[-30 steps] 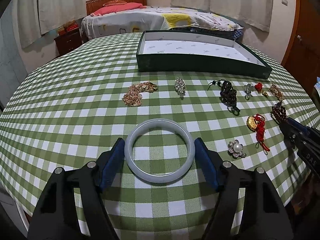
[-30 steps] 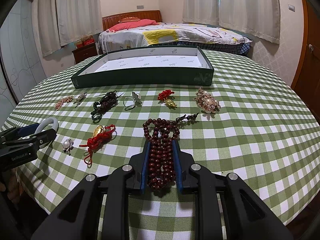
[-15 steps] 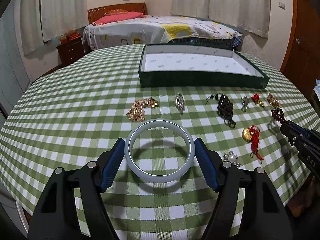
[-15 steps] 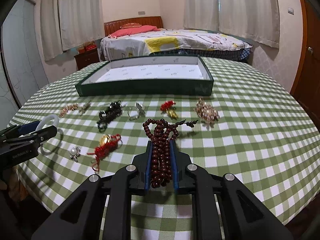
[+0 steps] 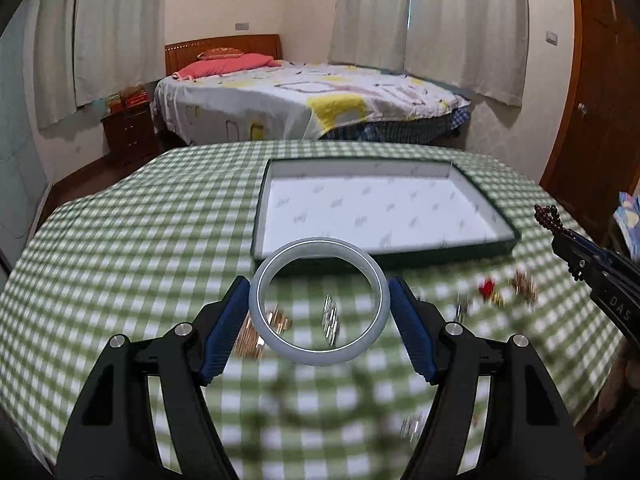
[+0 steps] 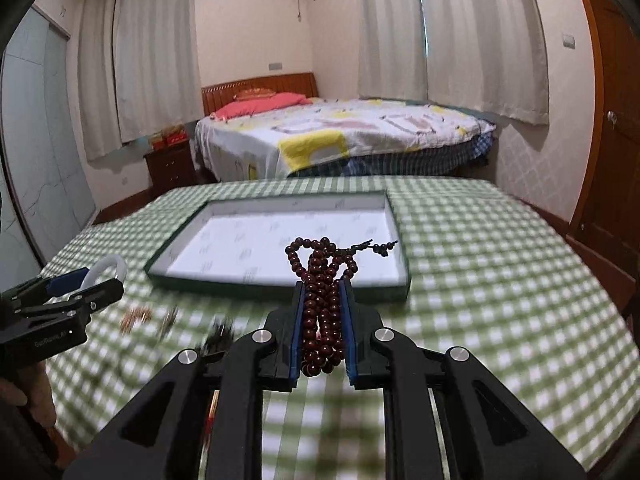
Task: Organize jewelry
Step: 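Lower the bangle into the green box and open the left tool while the right tool carries the beads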
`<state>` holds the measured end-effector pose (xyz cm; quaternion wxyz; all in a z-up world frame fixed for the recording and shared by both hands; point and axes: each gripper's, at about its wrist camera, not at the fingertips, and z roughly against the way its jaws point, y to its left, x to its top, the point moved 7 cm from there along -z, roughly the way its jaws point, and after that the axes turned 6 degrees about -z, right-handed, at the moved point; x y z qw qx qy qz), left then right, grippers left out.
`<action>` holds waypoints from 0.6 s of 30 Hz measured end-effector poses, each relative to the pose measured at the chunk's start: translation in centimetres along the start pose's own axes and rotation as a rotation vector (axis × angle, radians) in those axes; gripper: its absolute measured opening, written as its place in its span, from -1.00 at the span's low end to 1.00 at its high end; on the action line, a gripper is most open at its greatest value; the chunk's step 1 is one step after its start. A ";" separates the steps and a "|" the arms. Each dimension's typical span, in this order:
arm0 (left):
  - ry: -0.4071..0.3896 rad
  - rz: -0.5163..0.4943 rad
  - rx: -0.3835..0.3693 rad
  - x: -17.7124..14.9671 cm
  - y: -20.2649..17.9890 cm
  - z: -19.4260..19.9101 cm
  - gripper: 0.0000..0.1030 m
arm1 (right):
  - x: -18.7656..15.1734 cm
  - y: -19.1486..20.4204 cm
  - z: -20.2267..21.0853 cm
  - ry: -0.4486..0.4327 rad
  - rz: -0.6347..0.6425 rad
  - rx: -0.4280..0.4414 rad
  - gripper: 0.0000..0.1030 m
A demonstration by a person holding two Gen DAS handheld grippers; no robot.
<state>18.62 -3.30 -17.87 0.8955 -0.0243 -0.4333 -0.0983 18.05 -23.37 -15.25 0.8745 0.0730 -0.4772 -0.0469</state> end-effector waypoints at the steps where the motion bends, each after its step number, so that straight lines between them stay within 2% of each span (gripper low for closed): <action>1: -0.007 0.004 -0.006 0.8 0.0 -0.5 0.34 | 0.9 -0.1 -0.5 -0.009 0.004 -0.003 -0.67; 5: -0.048 -0.020 0.006 4.3 -0.5 -3.4 0.34 | 3.9 0.0 -3.6 -0.027 0.018 -0.005 -0.67; 8: -0.030 -0.026 0.010 5.8 -0.7 -6.5 0.34 | 4.7 -0.1 -6.5 -0.006 0.032 -0.007 -0.67; 13: 0.087 -0.015 0.002 4.9 -0.6 -12.4 0.34 | 3.4 -1.1 -11.2 0.096 0.026 -0.004 -0.67; 18: 0.164 -0.002 -0.009 3.2 -0.3 -15.2 0.34 | 1.2 -2.0 -14.2 0.213 0.021 -0.010 -0.67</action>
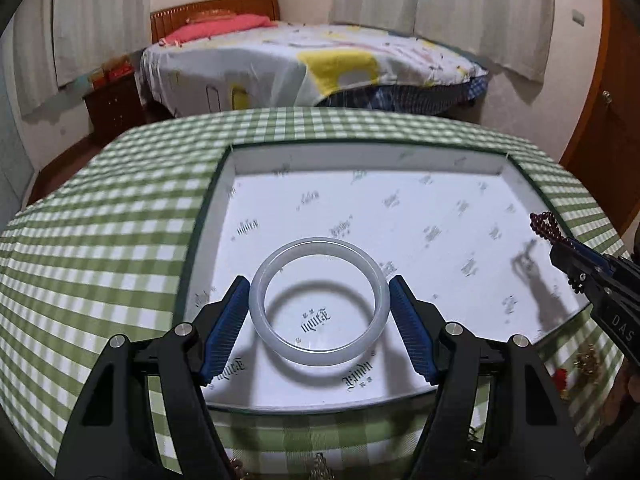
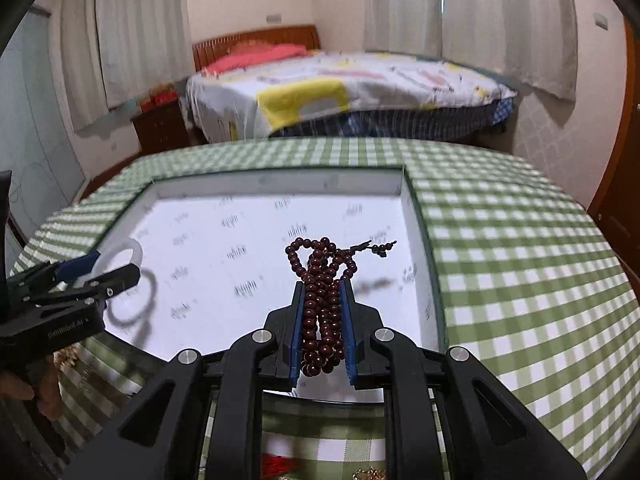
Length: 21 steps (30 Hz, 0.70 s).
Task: Organize jewelry
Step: 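Lower the bangle into the green box and open the left tool while the right tool carries the beads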
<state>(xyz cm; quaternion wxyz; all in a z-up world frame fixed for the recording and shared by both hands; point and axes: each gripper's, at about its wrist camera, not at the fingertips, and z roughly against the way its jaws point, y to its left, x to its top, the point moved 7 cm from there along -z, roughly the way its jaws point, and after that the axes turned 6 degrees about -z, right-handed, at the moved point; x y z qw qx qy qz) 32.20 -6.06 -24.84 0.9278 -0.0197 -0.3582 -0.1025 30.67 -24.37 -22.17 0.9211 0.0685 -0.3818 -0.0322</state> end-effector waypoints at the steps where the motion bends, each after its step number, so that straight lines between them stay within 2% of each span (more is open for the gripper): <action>1: 0.009 -0.003 -0.004 -0.2 -0.1 -0.3 0.35 | -0.2 0.0 -0.3 0.013 0.004 -0.003 -0.67; 5: 0.053 -0.019 -0.008 -1.0 -0.2 -1.4 0.35 | -0.9 -0.1 -1.2 0.061 -0.003 -0.010 -0.66; 10: 0.047 -0.034 -0.010 -0.9 -0.5 -1.4 0.37 | -1.2 -0.5 -1.4 0.083 -0.025 -0.013 -0.63; 13: 0.049 -0.038 -0.020 -0.9 -0.7 -1.5 0.53 | -1.3 -0.4 -1.4 0.083 -0.025 -0.011 -0.60; 18: 0.054 -0.024 -0.027 -1.0 -0.6 -1.7 0.59 | -1.2 0.3 -1.4 0.077 0.001 -0.004 -0.23; 21: 0.057 -0.014 -0.030 -1.1 -0.4 -1.6 0.61 | -1.1 0.4 -1.3 0.065 -0.002 -0.013 -0.11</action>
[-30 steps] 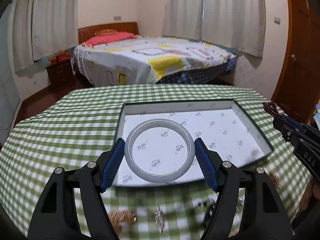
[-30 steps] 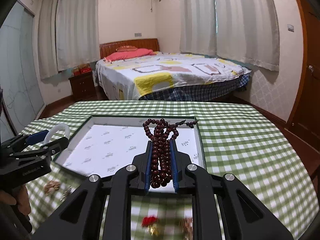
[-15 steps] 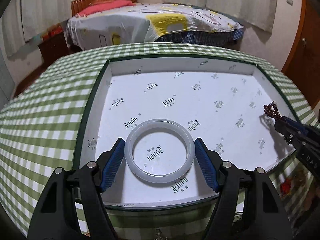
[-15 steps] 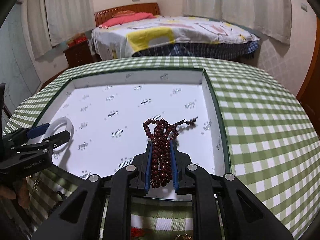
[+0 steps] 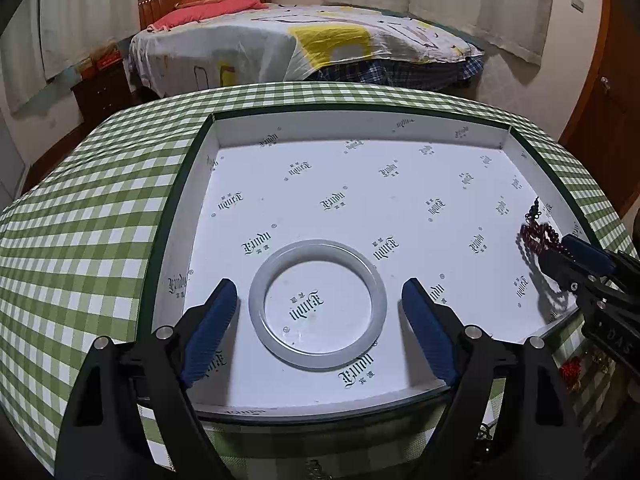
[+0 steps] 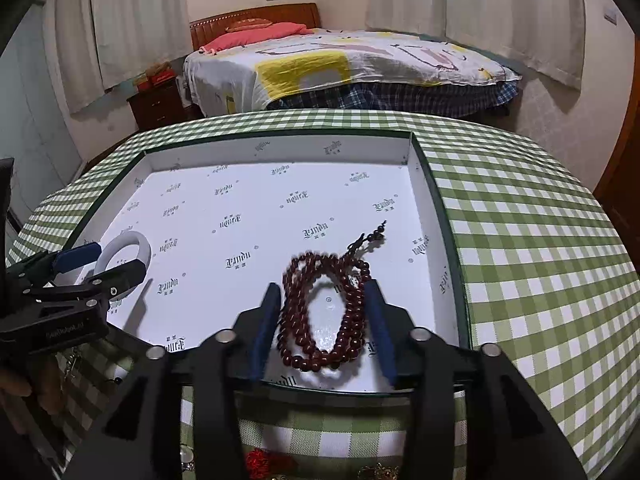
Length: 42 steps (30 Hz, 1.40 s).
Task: Organize jewelry
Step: 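Lower the bangle into the green box and open the left tool while the right tool carries the beads, then lower the bead strand into the box and open the right tool, then grasp the red-tasseled gold charm with the right tool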
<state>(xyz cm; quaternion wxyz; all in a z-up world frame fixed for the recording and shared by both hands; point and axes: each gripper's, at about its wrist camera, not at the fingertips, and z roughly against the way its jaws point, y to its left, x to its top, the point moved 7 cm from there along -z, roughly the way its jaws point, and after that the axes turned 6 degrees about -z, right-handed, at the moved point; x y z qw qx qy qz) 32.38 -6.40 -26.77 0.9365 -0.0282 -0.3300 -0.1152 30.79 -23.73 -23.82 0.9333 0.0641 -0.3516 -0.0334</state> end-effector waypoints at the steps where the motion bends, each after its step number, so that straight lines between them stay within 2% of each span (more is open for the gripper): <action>1: -0.001 -0.001 -0.001 0.0 0.0 0.1 0.63 | 0.0 -0.1 0.0 -0.002 -0.007 0.001 -0.11; 8: -0.036 -0.016 0.020 0.3 -0.2 1.0 0.68 | 0.1 -0.5 0.6 -0.012 -0.027 0.001 -0.11; 17: -0.132 -0.018 0.046 -0.3 0.1 6.3 0.68 | -0.4 0.6 5.0 -0.076 -0.034 0.005 -0.11; 23: -0.144 0.019 0.056 -3.0 0.8 10.0 0.68 | -3.2 1.8 8.6 -0.104 -0.043 0.009 -0.11; 30: -0.120 0.071 0.087 -8.0 2.8 13.9 0.68 | -7.5 3.2 11.4 -0.091 -0.015 0.003 -0.11; 37: -0.084 0.109 0.116 -12.2 4.4 16.1 0.68 | -10.7 5.1 12.1 -0.058 0.001 0.029 -0.11; 42: -0.069 0.138 0.150 -14.4 6.1 17.2 0.68 | -11.6 7.1 11.7 -0.041 0.045 0.055 -0.11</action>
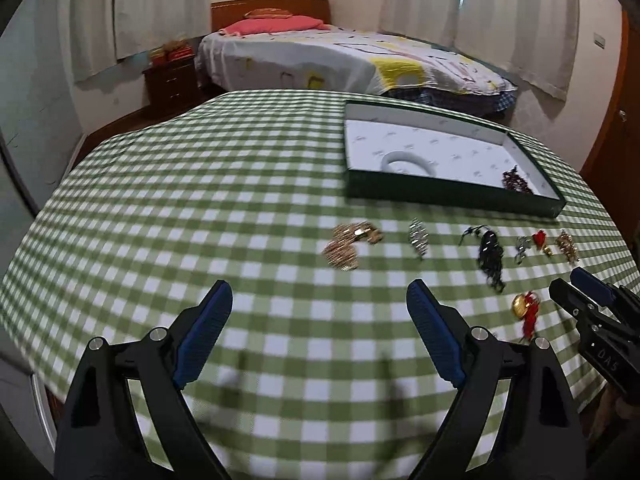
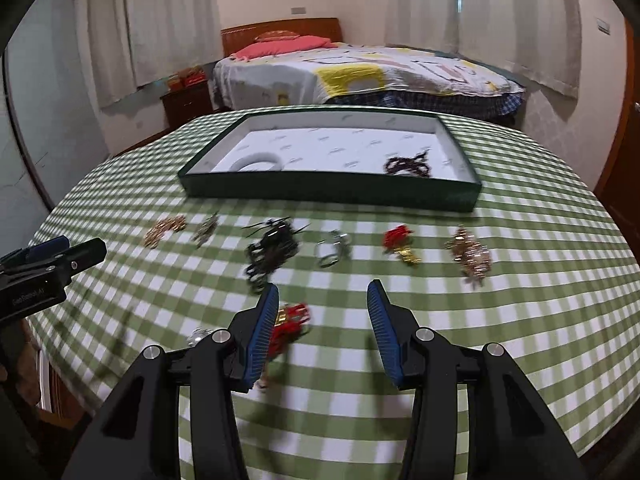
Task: Organize jewelry
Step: 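Grasp the red-tasseled gold charm with the right tool, then grasp the pearl flower brooch with the left tool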
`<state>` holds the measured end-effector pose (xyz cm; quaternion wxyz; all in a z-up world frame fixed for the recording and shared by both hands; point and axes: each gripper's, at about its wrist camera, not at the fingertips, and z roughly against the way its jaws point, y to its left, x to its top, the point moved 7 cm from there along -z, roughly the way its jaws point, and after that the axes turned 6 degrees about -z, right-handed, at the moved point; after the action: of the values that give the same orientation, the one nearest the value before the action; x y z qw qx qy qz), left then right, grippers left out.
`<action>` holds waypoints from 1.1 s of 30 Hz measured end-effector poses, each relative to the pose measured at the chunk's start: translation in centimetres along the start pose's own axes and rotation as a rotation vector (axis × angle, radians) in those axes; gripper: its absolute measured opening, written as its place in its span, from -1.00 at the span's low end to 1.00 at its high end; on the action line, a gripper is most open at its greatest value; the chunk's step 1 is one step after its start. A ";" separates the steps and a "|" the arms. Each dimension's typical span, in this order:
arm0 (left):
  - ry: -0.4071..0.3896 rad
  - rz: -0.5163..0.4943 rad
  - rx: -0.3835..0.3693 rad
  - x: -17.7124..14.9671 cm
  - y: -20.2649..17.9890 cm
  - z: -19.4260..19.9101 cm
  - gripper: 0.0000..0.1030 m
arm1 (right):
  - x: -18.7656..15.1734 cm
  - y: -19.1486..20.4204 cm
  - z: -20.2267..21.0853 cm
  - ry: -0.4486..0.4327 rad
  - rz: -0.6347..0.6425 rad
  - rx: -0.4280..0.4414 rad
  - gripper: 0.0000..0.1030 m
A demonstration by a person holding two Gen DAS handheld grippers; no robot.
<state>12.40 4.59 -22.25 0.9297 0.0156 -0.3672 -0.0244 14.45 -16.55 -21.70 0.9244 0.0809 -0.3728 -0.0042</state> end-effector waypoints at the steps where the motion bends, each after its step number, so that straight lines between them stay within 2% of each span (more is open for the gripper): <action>1: 0.002 0.006 0.006 -0.2 0.4 0.1 0.68 | -0.2 0.3 -0.2 0.004 0.008 0.003 -0.11; 8: 0.029 0.048 0.028 -1.3 2.3 -0.1 0.68 | -1.3 1.7 -2.0 0.046 0.039 0.015 -0.11; 13: 0.037 0.031 0.021 -1.5 1.7 -0.5 0.68 | -1.9 1.7 -2.7 0.070 0.052 0.006 -0.14; 16: 0.048 0.021 0.010 -1.7 1.0 -0.8 0.68 | -1.9 1.9 -2.5 0.069 0.070 0.015 -0.46; 17: 0.052 0.017 0.004 -1.8 0.6 -0.9 0.68 | -2.0 1.9 -2.3 0.069 0.072 0.020 -0.50; 22: 0.055 -0.015 -0.021 -2.0 -1.2 -0.9 0.68 | -2.4 1.3 -1.7 0.071 0.070 0.020 -0.54; 33: 0.047 -0.112 -0.072 -2.1 -6.4 -0.6 0.68 | -2.1 -3.7 0.8 0.032 0.007 -0.049 -0.54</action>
<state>11.05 -1.69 -24.43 0.9352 0.0033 -0.3427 -0.0891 12.58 -20.17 -23.21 0.9319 0.0568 -0.3581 -0.0087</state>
